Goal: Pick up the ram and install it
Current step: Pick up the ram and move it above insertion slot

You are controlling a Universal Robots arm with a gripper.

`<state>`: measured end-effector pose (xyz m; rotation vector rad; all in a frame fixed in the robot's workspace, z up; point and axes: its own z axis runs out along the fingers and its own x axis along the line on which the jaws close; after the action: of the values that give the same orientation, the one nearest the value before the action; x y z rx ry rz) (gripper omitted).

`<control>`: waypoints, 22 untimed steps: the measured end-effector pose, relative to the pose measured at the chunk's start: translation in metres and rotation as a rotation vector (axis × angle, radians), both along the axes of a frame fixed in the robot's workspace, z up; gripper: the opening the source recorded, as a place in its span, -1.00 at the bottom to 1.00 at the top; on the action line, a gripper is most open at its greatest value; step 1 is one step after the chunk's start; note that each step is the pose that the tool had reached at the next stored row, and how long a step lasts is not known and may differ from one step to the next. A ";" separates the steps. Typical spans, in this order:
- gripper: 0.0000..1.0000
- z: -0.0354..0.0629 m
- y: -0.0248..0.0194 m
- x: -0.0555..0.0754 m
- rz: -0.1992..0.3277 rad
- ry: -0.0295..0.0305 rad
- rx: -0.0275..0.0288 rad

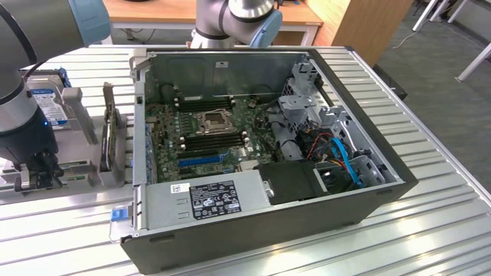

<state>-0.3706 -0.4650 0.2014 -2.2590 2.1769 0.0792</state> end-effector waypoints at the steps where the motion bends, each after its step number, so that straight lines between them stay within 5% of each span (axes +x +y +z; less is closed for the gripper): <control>1: -0.41 0.0000 0.0000 0.000 0.000 0.0000 0.0000; 22: -0.26 -0.0002 0.0001 0.000 0.000 -0.0002 0.0002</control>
<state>-0.3706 -0.4649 0.2013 -2.2587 2.1767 0.0791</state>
